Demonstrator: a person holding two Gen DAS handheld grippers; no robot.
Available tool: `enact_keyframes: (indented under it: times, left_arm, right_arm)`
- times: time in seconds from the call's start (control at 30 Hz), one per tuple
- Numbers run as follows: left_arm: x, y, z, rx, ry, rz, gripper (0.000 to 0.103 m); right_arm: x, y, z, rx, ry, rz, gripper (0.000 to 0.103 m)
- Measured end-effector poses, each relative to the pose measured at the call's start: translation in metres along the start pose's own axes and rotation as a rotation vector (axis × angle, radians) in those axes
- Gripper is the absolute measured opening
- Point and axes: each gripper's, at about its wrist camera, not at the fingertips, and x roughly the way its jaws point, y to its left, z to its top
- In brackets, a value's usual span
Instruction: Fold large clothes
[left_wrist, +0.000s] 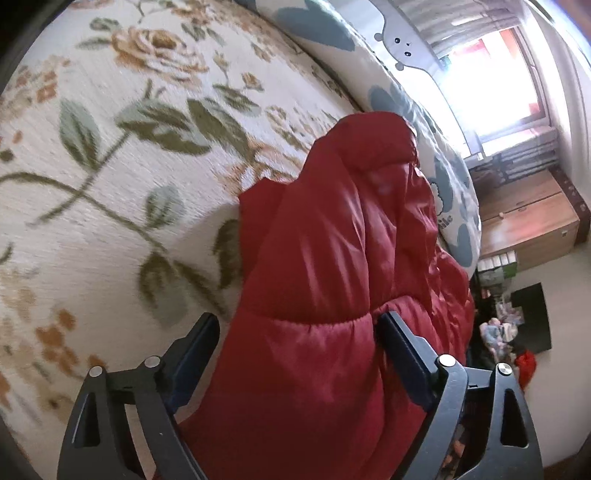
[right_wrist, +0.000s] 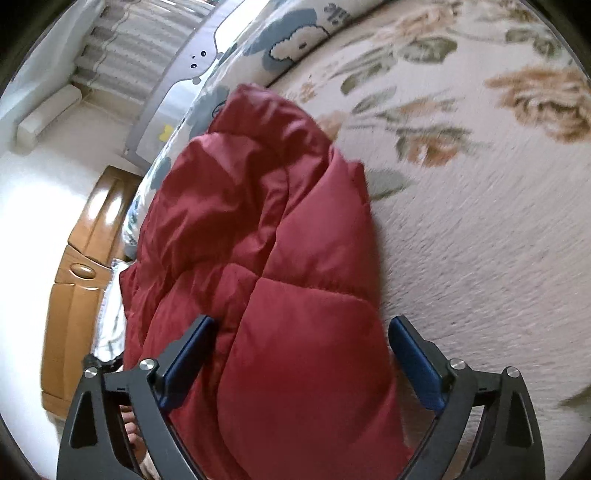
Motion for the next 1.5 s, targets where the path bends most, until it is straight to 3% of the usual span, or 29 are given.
enact_keyframes:
  times: [0.37, 0.4, 0.47, 0.53, 0.67, 0.83, 1.13, 1.5]
  left_arm:
    - [0.029, 0.008, 0.006, -0.070, 0.040, -0.035, 0.095]
    - [0.033, 0.008, 0.007, -0.076, 0.039, -0.040, 0.092]
    - [0.036, 0.004, 0.008, -0.058, 0.038, -0.049, 0.074]
    - [0.036, -0.004, 0.008, -0.020, 0.037, -0.037, 0.059]
    - [0.029, -0.022, 0.006, 0.052, 0.020, 0.001, 0.045]
    - [-0.001, -0.035, -0.012, 0.110, 0.008, 0.014, 0.041]
    - [-0.086, -0.010, -0.086, 0.116, 0.005, -0.020, 0.040]
    - [-0.173, -0.006, -0.167, 0.185, 0.014, 0.040, 0.040]
  right_arm:
    - [0.015, 0.002, 0.005, 0.038, 0.028, 0.057, 0.097]
    - [0.017, 0.002, 0.005, 0.040, 0.032, 0.060, 0.095]
    - [0.019, 0.004, 0.004, 0.027, 0.034, 0.050, 0.090]
    - [0.017, 0.008, 0.001, 0.015, 0.038, 0.041, 0.074]
    - [0.006, 0.020, -0.001, -0.012, 0.042, 0.028, 0.052]
    - [-0.015, 0.035, -0.012, -0.058, 0.047, 0.005, 0.043]
    - [-0.066, 0.032, -0.074, -0.084, 0.074, 0.021, 0.042]
    - [-0.104, 0.025, -0.132, -0.079, 0.093, 0.036, 0.042]
